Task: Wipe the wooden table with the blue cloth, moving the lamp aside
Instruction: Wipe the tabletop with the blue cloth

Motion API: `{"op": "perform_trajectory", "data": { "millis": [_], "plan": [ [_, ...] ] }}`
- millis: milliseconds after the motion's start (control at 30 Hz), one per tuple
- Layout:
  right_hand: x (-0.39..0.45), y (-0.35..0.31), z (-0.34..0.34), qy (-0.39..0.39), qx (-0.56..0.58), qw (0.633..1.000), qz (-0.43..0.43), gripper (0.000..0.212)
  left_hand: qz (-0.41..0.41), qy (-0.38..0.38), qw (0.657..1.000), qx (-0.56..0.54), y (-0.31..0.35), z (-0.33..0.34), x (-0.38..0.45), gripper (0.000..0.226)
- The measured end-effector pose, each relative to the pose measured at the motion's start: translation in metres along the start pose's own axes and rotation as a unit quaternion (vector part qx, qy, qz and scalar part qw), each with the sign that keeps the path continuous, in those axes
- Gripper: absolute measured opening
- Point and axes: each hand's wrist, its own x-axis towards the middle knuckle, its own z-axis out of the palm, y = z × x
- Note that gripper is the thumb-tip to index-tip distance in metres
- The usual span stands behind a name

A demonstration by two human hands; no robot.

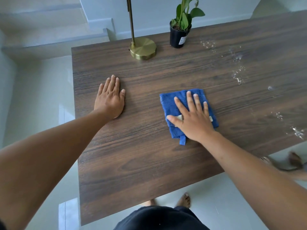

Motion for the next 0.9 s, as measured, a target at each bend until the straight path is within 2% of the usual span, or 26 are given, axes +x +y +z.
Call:
{"op": "perform_trajectory", "data": {
  "millis": [67,167,333,433,600,667,767,900],
  "plan": [
    [0.020,0.007,-0.006,-0.001,0.007,0.998,0.056,0.090,0.000,0.001,1.000,0.002,-0.001,0.001,0.001,0.063],
    [0.043,-0.018,-0.008,0.003,0.030,0.993,0.112,0.090,0.000,0.000,1.000,0.002,-0.001,0.002,0.001,0.064],
    [0.005,-0.062,0.005,-0.002,0.004,1.000,0.009,0.091,-0.003,-0.006,1.000,0.010,0.002,-0.001,0.000,0.064],
    [-0.023,-0.041,0.012,0.008,-0.005,1.000,-0.017,0.089,-0.002,-0.019,0.999,0.028,0.004,-0.003,0.001,0.064],
    [-0.029,0.029,0.007,0.020,0.004,0.996,0.082,0.086,0.009,-0.013,0.996,0.087,0.015,-0.013,0.002,0.063],
    [-0.021,0.031,0.005,0.021,0.012,0.994,0.109,0.083,0.033,0.003,0.996,0.087,0.032,-0.014,0.000,0.061],
    [-0.012,0.017,0.004,0.027,0.045,0.990,0.133,0.081,0.063,-0.001,0.998,0.030,0.075,-0.010,-0.003,0.059],
    [-0.043,0.025,0.014,0.046,0.056,0.992,0.099,0.080,0.109,-0.005,0.994,-0.030,0.141,0.001,-0.008,0.058]
  ]
}}
